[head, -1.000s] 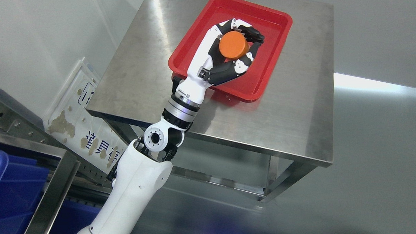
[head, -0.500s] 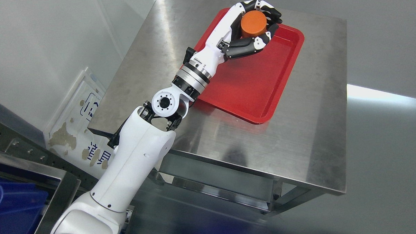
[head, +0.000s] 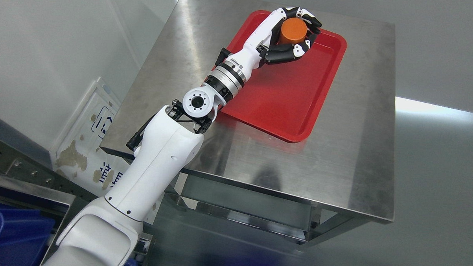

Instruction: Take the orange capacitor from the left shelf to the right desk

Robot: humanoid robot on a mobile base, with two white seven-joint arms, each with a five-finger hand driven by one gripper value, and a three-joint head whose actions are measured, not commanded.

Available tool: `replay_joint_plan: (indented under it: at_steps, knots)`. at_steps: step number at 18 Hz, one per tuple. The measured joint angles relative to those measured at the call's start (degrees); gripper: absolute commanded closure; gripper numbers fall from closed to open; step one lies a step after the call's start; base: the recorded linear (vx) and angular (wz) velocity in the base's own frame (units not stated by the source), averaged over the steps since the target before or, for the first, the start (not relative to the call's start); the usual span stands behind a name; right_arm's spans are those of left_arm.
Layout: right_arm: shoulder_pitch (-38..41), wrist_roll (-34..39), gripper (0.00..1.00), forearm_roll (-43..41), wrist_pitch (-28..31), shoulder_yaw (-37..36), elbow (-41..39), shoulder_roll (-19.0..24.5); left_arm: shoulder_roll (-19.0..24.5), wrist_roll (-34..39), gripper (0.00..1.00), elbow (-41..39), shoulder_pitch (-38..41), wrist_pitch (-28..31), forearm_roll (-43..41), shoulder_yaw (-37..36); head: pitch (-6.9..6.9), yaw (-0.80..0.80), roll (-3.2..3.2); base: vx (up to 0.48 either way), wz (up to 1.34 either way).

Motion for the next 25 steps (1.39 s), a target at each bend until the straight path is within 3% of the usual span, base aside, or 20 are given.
replay_joint_plan:
  at_steps: [12,14,17,25]
  knots:
    - [-0.01,0.0,0.0,0.0,0.0,0.0,0.0,0.0,0.0,0.33,0.52,8.11,-1.41,1.19,-0.21,-3.55,0.0,0.0,0.0,0.0,0.0]
    - [-0.01,0.0,0.0,0.0,0.0,0.0,0.0,0.0,0.0,0.32,0.38,8.82,-1.54,1.26,-0.16,-3.49,0.0,0.0,0.0,0.0,0.0]
    - [-0.01,0.0,0.0,0.0,0.0,0.0,0.0,0.0,0.0,0.33,0.04,9.48,-2.43,1.39,-0.11,-2.65,0.0,0.0,0.0,0.0,0.0]
    - [-0.01,0.0,0.0,0.0,0.0,0.0,0.0,0.0,0.0,-0.97,0.0,8.65,-6.56,1.5,-0.02,6.81,0.0,0.0,0.0,0.0,0.0]
